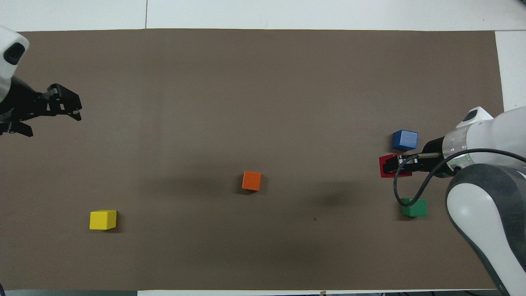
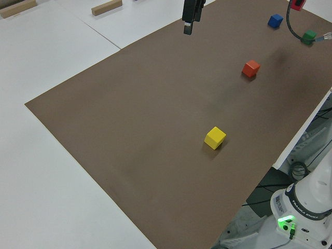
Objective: Transfer red block to right arm and stack on blue block
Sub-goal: 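Carry the red cube with the right gripper over the blue cube, then lower the red cube onto the blue cube with the right gripper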
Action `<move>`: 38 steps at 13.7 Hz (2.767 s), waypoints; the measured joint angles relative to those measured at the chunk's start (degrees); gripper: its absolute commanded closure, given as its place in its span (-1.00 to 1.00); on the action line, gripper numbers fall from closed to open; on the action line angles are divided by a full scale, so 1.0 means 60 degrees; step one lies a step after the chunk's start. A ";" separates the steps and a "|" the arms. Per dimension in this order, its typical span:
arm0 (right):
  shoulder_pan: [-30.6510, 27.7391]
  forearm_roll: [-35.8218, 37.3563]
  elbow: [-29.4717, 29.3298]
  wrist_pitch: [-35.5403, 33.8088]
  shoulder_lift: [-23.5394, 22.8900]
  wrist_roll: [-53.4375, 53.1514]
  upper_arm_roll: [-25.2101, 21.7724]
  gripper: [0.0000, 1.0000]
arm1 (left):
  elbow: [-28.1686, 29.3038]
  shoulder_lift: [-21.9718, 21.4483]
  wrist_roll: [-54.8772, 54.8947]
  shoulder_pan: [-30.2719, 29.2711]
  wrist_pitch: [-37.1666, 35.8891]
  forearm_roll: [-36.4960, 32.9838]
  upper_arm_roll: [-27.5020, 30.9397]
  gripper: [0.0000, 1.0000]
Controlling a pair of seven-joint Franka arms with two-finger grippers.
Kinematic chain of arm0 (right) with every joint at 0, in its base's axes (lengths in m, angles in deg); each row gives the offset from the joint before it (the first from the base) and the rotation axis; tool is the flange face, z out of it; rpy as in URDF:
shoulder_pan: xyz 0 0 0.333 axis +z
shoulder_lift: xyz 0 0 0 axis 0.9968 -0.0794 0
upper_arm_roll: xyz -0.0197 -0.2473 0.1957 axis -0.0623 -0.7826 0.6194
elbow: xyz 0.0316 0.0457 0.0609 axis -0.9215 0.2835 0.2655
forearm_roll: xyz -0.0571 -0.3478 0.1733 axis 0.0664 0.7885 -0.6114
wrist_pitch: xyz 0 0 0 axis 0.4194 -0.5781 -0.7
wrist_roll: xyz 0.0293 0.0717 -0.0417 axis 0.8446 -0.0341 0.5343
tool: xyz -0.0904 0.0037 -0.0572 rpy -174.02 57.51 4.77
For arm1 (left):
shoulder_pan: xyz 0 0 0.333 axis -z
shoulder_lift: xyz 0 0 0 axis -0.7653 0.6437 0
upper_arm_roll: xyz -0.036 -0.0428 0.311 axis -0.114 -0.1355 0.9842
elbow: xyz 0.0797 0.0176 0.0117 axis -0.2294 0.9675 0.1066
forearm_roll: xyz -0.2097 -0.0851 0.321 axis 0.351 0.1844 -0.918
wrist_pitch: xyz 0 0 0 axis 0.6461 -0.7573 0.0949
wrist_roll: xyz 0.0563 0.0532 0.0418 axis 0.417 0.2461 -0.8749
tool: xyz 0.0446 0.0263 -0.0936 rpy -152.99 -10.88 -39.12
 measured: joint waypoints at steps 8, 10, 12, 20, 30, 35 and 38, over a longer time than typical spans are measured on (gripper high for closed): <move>-0.0557 0.2741 0.0015 0.1865 -0.1378 -0.1959 -0.0002 1.00 | 0.0695 -0.1531 0.1958 0.0901 -0.0012 0.1115 0.1790 -1.00; -0.0624 0.3009 0.0011 0.2390 -0.1785 -0.2316 -0.0001 1.00 | 0.0688 -0.1453 0.2317 0.1018 0.0002 0.1404 0.2224 -1.00; -0.0822 0.3025 0.0006 0.2767 -0.2067 -0.2419 -0.0001 1.00 | 0.0687 -0.1406 0.2635 0.1151 -0.0027 0.1361 0.2309 -1.00; -0.0901 0.2835 -0.0012 0.3155 -0.2407 -0.3140 0.0084 1.00 | 0.0685 -0.1435 0.2705 0.1275 -0.0076 0.1269 0.2412 -1.00; -0.0901 0.2614 -0.0007 0.3476 -0.2651 -0.3141 0.0084 1.00 | 0.0685 -0.1492 0.2705 0.1275 -0.0101 0.1268 0.2411 -1.00; -0.0906 0.2532 0.0026 0.3696 -0.2712 -0.3145 0.0083 0.81 | 0.0685 -0.1492 0.2705 0.1275 -0.0103 0.1268 0.2411 -1.00; -0.0912 0.2231 0.0024 0.3744 -0.2716 -0.3145 0.0083 -0.36 | 0.0685 -0.1492 0.2705 0.1275 -0.0103 0.1268 0.2411 -1.00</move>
